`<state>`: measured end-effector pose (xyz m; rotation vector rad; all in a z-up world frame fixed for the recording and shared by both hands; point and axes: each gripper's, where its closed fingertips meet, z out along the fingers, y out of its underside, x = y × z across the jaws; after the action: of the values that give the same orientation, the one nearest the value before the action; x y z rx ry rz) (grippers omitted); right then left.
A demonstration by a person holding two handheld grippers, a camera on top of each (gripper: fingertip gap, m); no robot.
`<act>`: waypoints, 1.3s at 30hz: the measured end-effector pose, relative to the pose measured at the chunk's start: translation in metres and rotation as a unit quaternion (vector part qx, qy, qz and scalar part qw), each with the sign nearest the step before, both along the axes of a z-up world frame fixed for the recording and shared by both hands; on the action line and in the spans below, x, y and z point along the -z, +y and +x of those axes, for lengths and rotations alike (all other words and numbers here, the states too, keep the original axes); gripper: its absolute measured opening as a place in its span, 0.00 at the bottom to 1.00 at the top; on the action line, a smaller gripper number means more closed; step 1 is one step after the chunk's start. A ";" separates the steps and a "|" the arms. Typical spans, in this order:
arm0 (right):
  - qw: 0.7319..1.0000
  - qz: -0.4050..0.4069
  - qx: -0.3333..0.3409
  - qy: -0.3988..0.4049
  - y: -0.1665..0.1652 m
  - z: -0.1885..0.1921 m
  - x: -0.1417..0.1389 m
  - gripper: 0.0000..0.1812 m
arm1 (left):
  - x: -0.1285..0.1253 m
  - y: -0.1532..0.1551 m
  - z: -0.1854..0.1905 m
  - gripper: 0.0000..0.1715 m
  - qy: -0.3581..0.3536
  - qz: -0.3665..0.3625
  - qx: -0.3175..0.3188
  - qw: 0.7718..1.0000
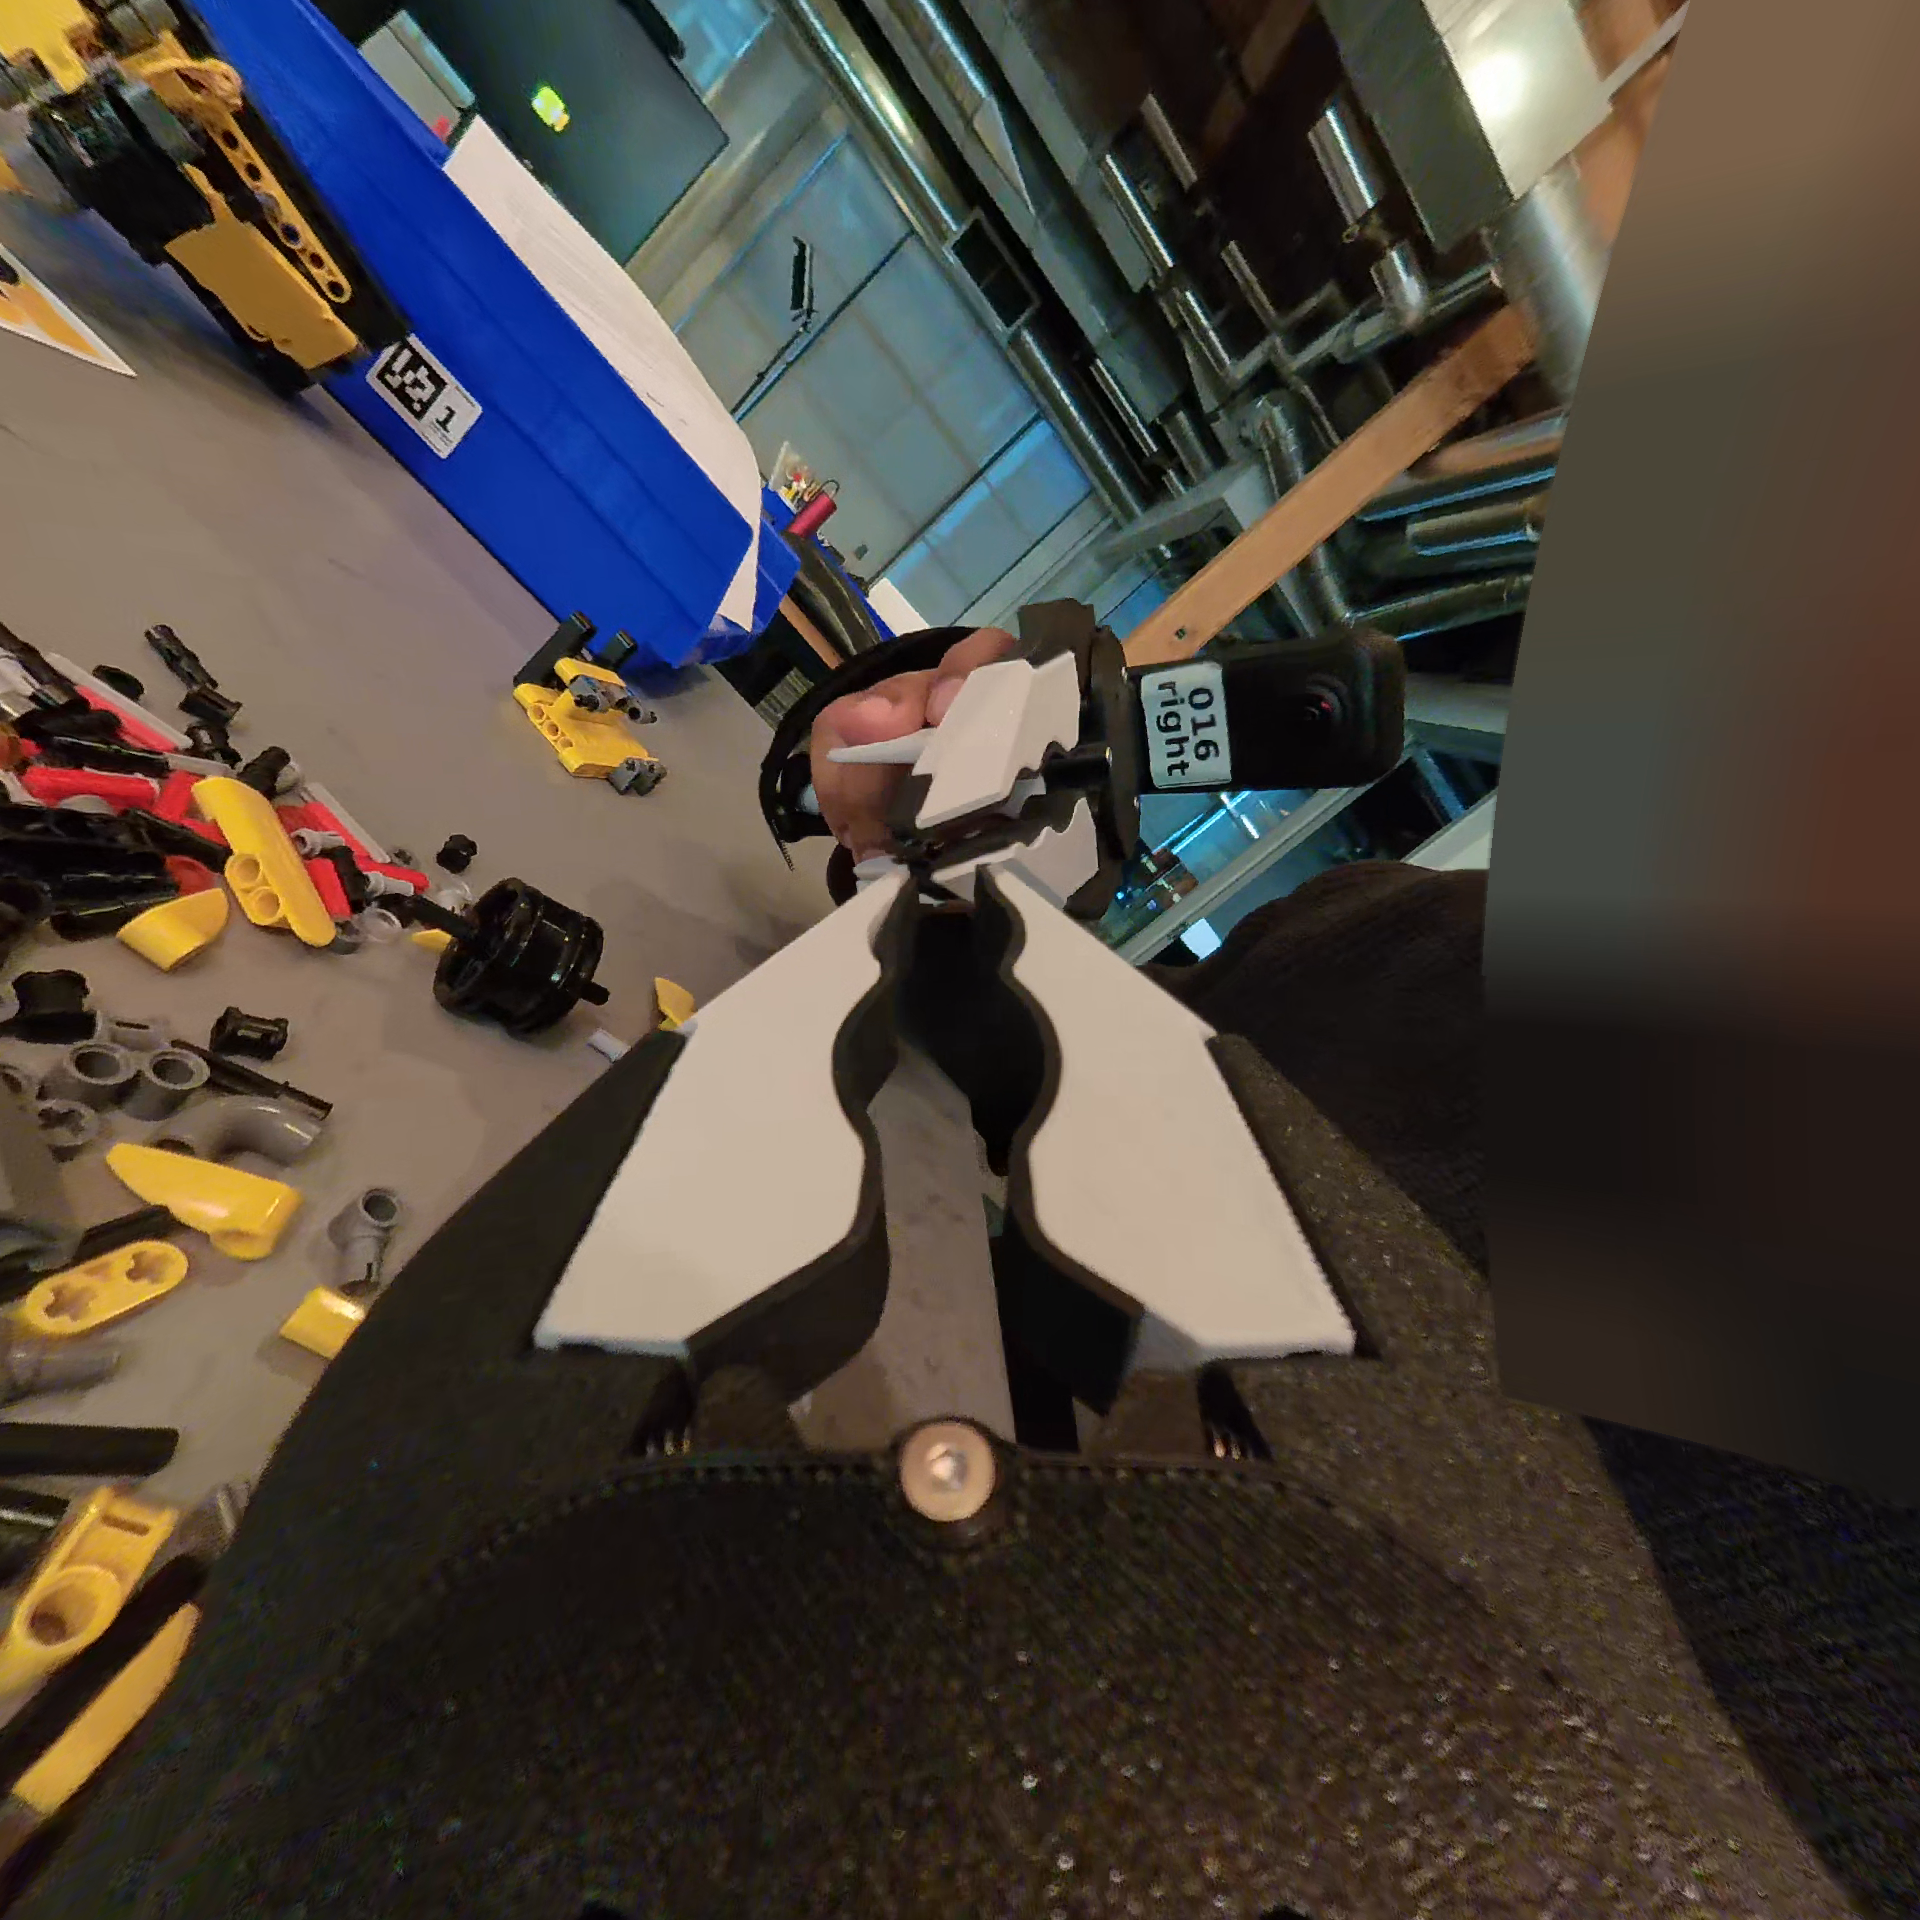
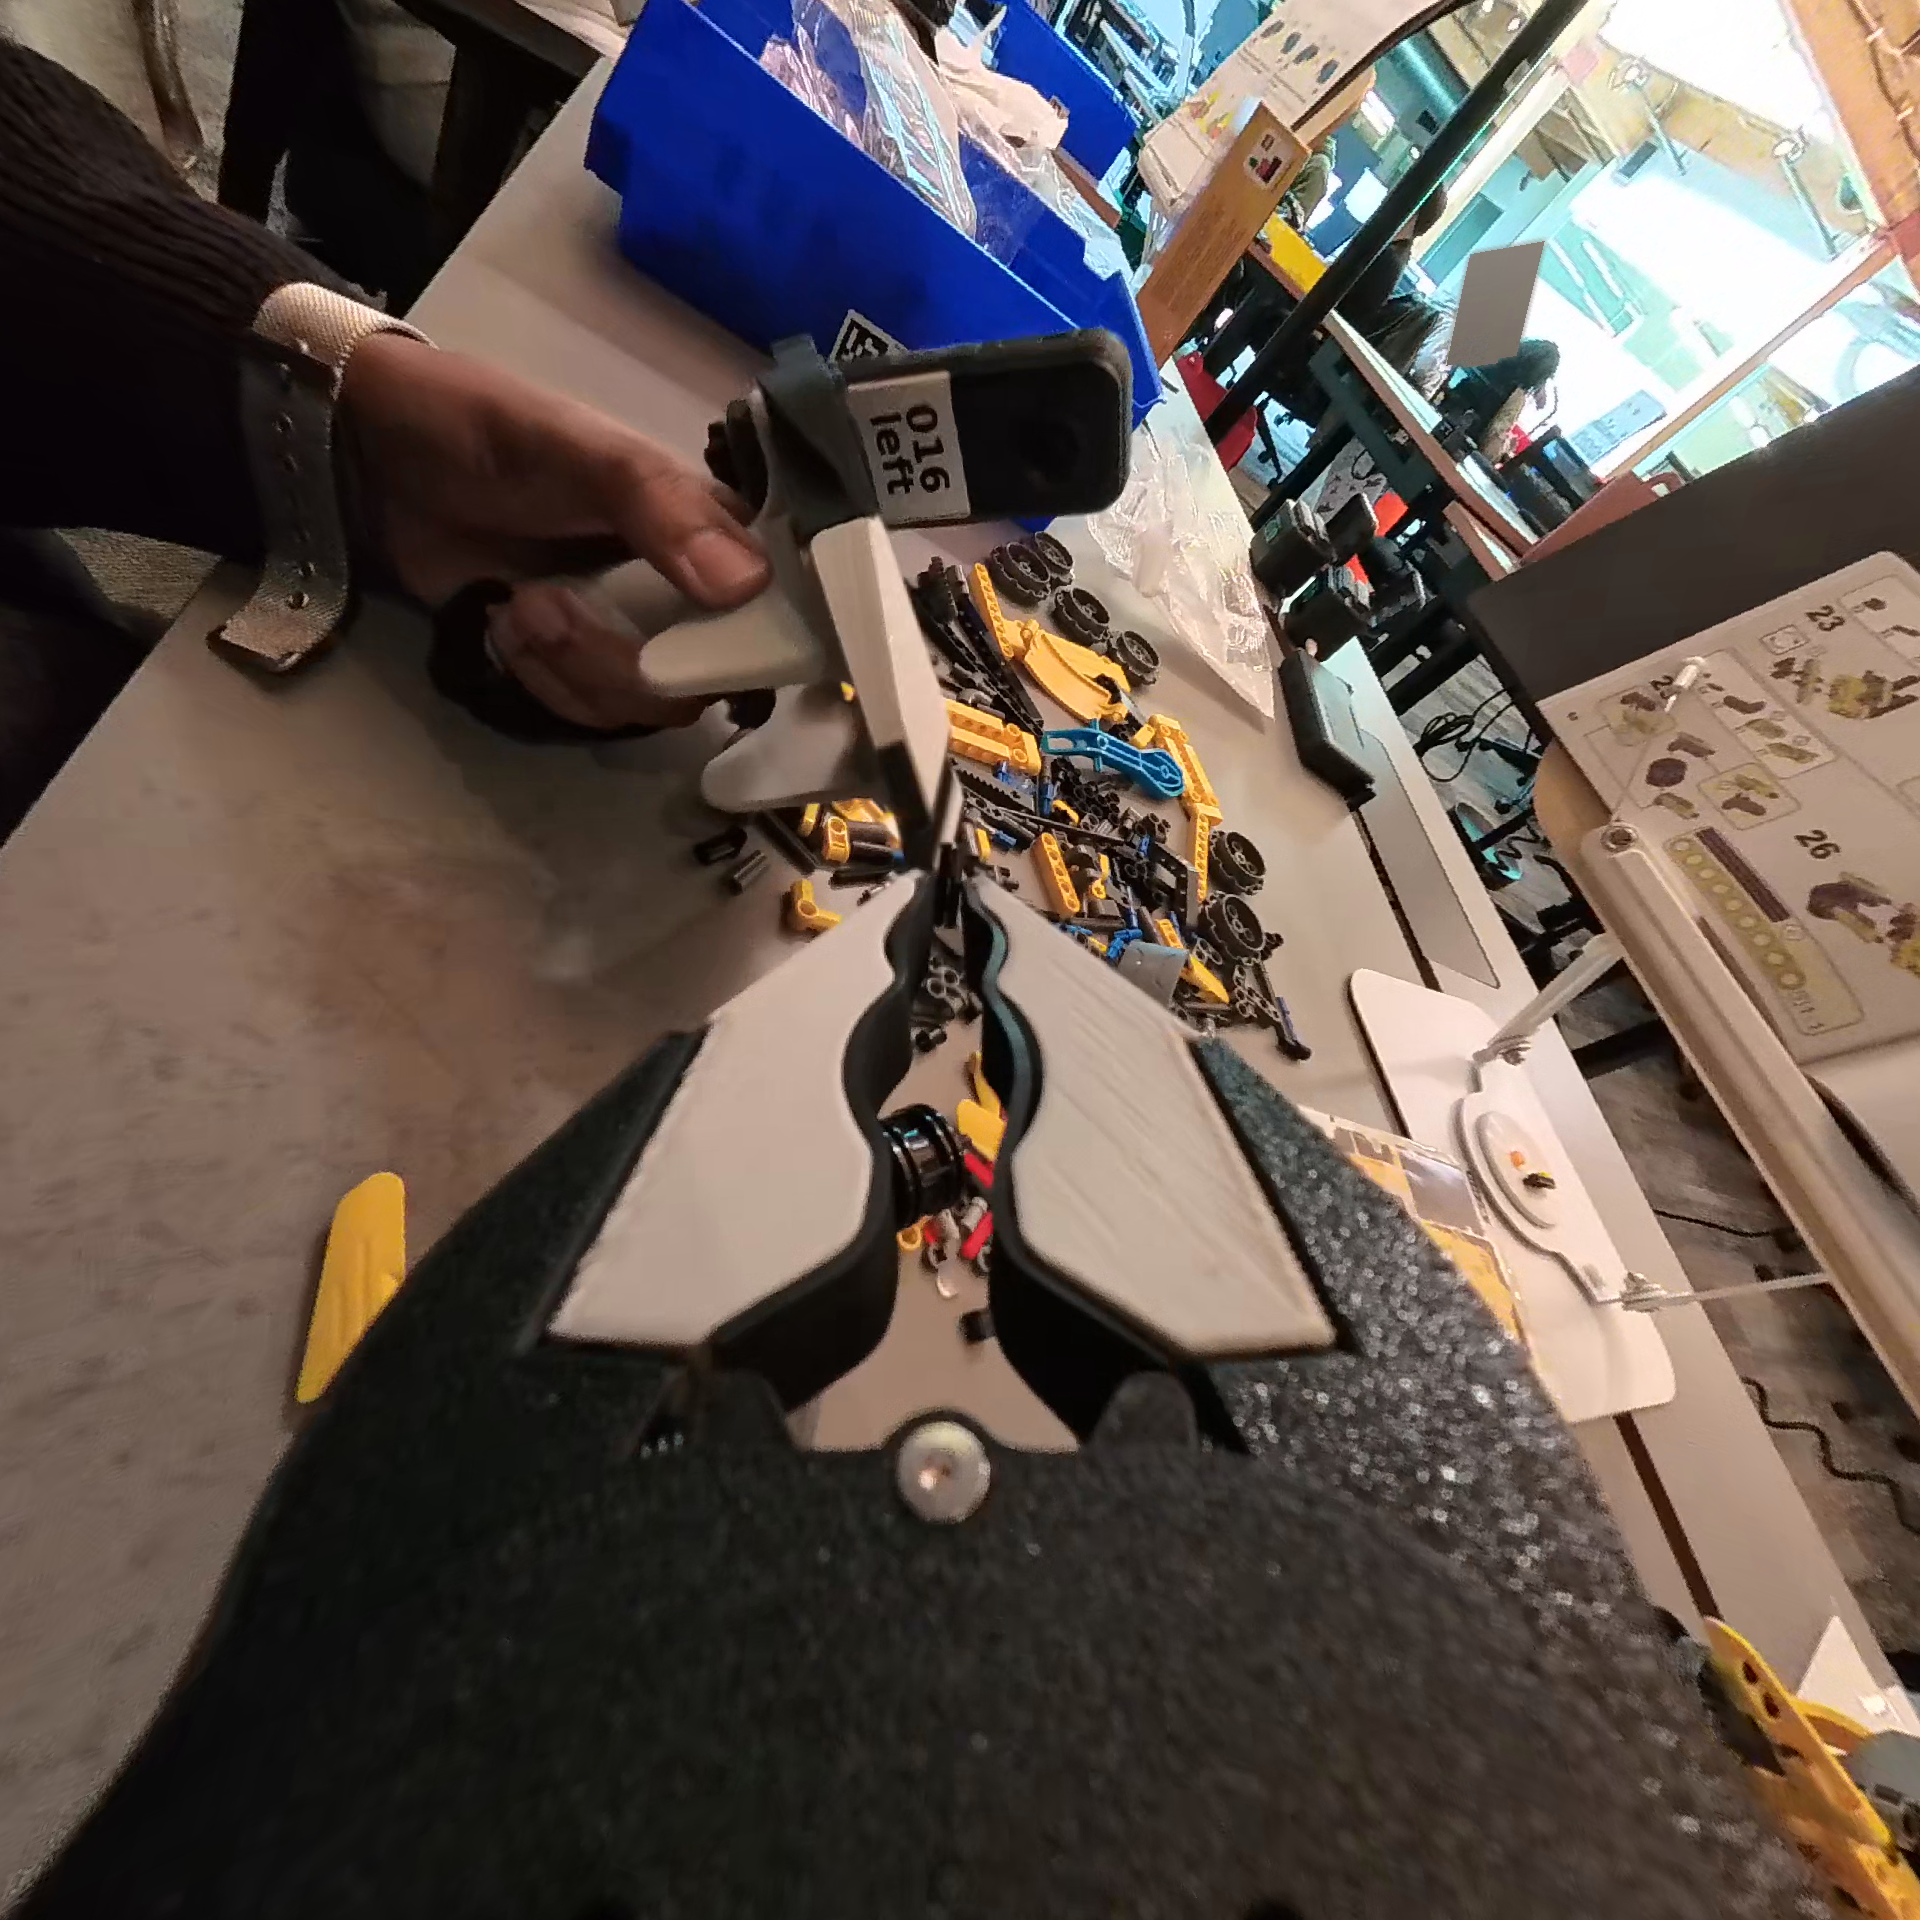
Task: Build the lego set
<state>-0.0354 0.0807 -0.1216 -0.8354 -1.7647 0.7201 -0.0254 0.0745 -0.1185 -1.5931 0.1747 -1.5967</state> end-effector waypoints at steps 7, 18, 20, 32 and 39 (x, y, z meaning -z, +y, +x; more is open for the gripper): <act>1.000 0.002 -0.006 -0.011 -0.005 -0.002 0.006 0.02 | 0.007 0.002 0.000 0.02 0.017 -0.011 -0.005 1.000; 0.997 -0.060 -0.027 0.035 -0.010 -0.006 -0.004 0.11 | -0.003 -0.005 -0.003 0.00 -0.045 -0.017 0.033 0.998; 0.996 -0.073 -0.035 0.045 -0.012 -0.005 -0.007 0.08 | -0.003 -0.006 -0.002 0.00 -0.045 -0.016 0.036 0.998; 0.988 -0.126 -0.068 0.057 -0.016 -0.001 -0.014 0.07 | -0.010 -0.010 -0.002 0.00 -0.072 -0.009 0.053 0.996; 0.986 -0.148 -0.068 0.045 -0.016 -0.003 -0.011 0.03 | -0.010 -0.011 -0.001 0.00 -0.070 -0.009 0.055 0.996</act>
<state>-0.0384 0.0646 -0.1103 -0.8689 -1.6680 1.1127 -0.0262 0.0635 -0.1085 -1.5006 0.1767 -1.7928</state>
